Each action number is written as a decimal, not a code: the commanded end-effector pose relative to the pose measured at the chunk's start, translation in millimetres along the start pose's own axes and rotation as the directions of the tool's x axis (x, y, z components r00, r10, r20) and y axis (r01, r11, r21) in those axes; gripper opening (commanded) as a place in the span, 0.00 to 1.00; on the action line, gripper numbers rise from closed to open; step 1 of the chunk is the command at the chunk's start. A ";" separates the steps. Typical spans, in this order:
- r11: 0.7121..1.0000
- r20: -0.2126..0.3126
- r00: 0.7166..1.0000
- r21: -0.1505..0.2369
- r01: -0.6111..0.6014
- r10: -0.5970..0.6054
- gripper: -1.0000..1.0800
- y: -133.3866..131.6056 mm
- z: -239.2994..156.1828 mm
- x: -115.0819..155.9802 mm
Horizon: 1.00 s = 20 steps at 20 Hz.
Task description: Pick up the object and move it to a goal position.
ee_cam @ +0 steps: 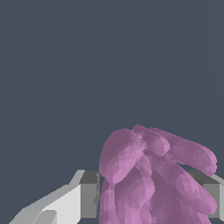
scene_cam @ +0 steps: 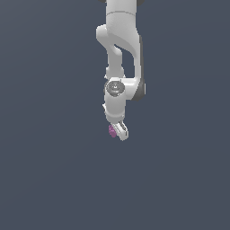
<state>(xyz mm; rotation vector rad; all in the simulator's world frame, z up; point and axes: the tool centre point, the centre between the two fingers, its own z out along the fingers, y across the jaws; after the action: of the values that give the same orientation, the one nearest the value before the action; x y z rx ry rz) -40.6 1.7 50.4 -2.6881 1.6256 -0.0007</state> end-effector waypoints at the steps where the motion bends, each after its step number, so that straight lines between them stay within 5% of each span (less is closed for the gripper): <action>1: 1.000 0.000 1.000 -0.001 0.000 0.000 0.00 0.2 0.9 0.0; 20: 1.000 0.000 1.000 0.001 0.000 0.000 0.00 -0.7 -38.5 6.5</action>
<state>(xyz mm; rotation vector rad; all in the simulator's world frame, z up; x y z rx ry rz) -38.0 -2.3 79.4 -2.6880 1.6255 0.0003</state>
